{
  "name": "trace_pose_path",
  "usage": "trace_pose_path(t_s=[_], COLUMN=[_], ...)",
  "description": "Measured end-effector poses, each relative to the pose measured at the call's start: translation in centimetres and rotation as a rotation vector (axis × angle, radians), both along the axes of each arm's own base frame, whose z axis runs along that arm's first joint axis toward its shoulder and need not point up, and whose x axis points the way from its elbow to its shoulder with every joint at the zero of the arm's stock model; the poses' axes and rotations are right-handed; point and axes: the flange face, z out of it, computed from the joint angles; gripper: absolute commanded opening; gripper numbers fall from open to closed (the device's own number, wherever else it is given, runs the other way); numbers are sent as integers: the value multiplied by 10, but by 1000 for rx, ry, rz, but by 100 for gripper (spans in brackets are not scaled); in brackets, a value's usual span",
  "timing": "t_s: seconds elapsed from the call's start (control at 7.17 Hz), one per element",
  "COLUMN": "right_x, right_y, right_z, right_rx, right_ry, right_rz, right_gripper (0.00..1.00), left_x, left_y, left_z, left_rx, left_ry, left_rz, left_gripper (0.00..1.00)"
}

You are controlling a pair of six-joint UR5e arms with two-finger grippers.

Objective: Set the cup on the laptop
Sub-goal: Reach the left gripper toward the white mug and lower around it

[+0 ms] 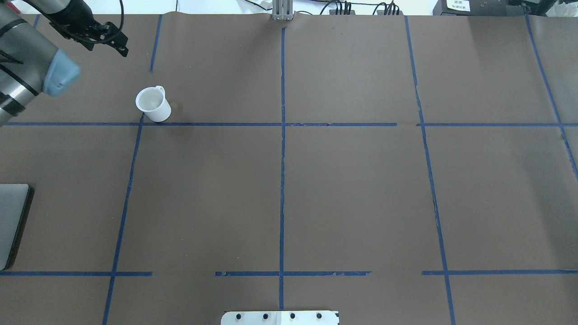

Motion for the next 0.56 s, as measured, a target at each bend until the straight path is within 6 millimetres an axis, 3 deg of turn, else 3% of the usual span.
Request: trace_pose_path(t_s=[0.28, 0.56], right_x=[0, 0], right_y=[0, 0], right_z=[0, 0], right_rx=[0, 0], right_ry=[0, 0], right_rz=[0, 0], right_gripper=[100, 100], left_x=[55, 92], left_y=[2, 13], left_z=[1, 8], left_rx=[-39, -80], left_ry=[-8, -17], left_rz=[-21, -12], left_gripper=[99, 99])
